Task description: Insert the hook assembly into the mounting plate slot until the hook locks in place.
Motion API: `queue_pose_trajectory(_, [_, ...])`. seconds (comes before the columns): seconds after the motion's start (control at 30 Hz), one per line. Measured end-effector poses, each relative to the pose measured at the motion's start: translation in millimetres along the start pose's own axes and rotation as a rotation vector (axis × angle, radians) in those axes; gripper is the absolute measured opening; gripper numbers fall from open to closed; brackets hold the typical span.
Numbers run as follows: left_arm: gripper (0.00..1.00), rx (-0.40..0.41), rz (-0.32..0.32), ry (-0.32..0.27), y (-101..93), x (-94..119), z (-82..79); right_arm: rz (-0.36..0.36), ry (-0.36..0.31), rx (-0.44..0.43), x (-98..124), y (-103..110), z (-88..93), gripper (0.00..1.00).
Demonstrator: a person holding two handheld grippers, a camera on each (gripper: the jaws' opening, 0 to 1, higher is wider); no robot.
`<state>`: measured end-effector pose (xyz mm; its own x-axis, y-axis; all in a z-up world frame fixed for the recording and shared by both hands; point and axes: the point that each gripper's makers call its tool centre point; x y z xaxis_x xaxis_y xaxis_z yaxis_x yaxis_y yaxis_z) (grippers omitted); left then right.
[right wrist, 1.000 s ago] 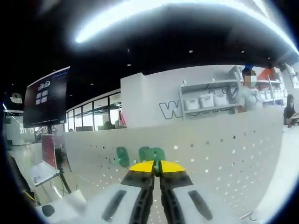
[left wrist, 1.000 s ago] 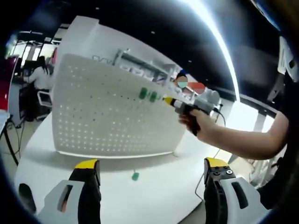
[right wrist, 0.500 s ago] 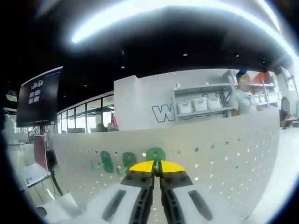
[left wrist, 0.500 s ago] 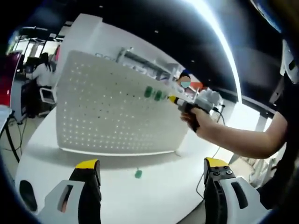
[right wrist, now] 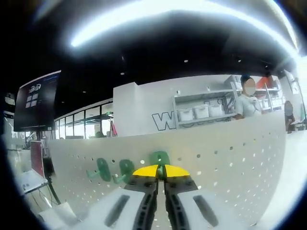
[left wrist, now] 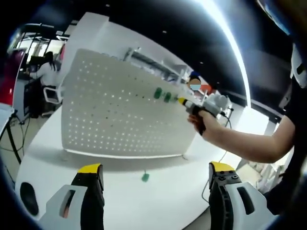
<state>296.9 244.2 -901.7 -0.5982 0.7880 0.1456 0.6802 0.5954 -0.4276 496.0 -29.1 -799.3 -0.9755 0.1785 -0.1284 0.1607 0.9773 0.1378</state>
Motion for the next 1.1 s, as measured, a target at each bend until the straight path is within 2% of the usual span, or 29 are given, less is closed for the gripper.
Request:
queue_pose_trajectory(0.43, [0.91, 0.001, -0.008, -0.001, 3.7, 3, 0.9, 0.017, -0.001, 0.005, -2, -3, 5.9, 0.01])
queue_pose_trajectory(0.5, [0.91, 0.004, -0.009, -0.002, 3.9, 4, 1.1, 0.019, 0.003, 0.039, -3, -2, 7.0, 0.01])
queue_pose_trajectory(0.73, [0.91, 0.000, -0.013, 0.004, 4.9, 5, 1.9, 0.027, 0.009, 0.047, -5, -2, 8.7, 0.01])
queue_pose_trajectory(0.93, [0.91, -0.017, 0.003, 0.006, -1.8, 2, -3.2, 0.012, 0.052, 0.061, -7, -2, 8.2, 0.02])
queue_pose_trajectory(1.03, [0.90, -0.026, 0.006, 0.010, -4.7, 1, -5.1, 0.003, 0.072, 0.052, -5, -1, 9.6, 0.06])
queue_pose_trajectory(1.1, [0.90, -0.040, 0.009, 0.025, -8.2, 1, -4.3, -0.003, 0.066, 0.044, -1, -1, 3.9, 0.08])
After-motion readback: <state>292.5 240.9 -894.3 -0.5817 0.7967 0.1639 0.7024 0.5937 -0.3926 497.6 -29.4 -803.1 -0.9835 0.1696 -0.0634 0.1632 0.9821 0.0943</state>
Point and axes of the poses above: the point that each gripper's makers call its tool centre point, and the gripper's own axes: x roughly backward along the fingers, y roughly to its left, z roughly out of its underside, and after that the axes turned 9 degrees about z, right-handed
